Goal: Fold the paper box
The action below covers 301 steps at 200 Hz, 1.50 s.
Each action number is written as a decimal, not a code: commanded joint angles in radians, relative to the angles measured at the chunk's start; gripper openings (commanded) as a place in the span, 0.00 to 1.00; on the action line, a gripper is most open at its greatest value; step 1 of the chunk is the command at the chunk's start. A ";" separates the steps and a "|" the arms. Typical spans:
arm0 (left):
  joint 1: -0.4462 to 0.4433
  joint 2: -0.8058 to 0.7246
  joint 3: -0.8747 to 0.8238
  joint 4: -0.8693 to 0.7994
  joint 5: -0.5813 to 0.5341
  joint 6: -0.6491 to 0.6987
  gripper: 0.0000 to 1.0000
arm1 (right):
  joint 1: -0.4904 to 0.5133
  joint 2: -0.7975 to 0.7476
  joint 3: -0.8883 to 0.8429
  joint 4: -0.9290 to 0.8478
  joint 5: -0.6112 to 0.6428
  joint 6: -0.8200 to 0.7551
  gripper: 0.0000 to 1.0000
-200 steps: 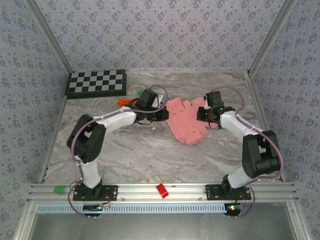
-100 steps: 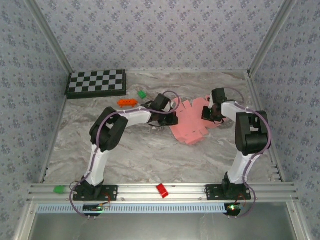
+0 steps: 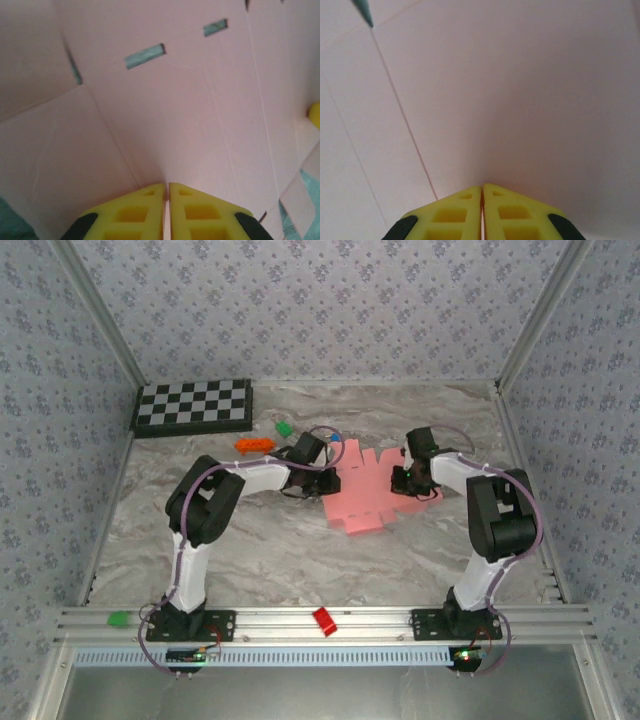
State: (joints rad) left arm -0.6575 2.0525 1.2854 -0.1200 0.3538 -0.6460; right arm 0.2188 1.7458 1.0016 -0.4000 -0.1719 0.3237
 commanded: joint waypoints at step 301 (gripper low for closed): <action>0.017 -0.171 -0.062 -0.228 -0.019 0.043 0.26 | 0.335 -0.153 -0.138 -0.012 0.128 0.081 0.11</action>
State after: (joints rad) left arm -0.6365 1.8610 1.2354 -0.3458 0.3439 -0.5625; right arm 0.5320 1.5784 0.8955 -0.3809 -0.0467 0.4168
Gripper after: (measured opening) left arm 0.270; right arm 0.110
